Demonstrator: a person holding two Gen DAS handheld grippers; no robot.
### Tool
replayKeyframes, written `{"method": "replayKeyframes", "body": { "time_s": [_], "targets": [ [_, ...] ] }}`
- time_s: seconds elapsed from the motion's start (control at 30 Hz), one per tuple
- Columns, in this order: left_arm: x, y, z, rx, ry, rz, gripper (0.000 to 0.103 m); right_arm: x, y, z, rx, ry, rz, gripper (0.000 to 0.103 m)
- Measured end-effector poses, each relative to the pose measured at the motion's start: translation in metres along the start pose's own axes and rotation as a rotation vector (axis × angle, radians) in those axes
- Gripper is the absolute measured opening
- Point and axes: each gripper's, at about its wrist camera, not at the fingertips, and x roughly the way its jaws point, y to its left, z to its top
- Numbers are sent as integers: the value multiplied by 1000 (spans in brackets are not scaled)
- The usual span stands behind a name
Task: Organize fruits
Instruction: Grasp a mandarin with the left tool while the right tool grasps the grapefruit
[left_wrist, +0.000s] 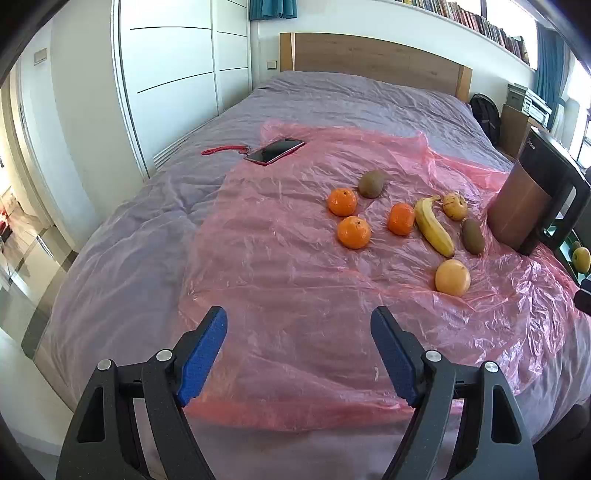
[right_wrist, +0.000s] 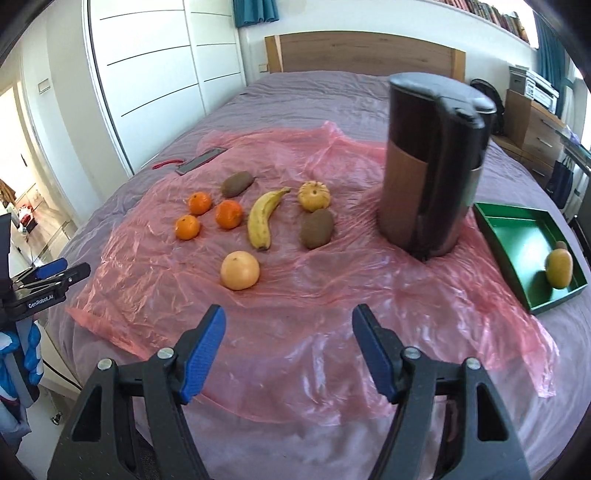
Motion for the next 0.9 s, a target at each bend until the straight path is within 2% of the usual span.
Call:
{"method": "replayKeyframes", "body": {
  "time_s": [0.2, 0.43, 0.63, 0.9],
  "targets": [
    [41, -17, 30, 37, 17, -40, 76, 62, 24, 12, -17, 64, 50, 94],
    [115, -33, 64, 48, 81, -57, 75, 135, 39, 30, -24, 112, 91, 93],
    [158, -38, 73, 41, 124, -63, 75, 171, 40, 35, -16, 141, 121, 86],
    [184, -42, 72, 60, 148, -70, 75, 192, 41, 29, -18, 154, 140, 80]
  ]
}}
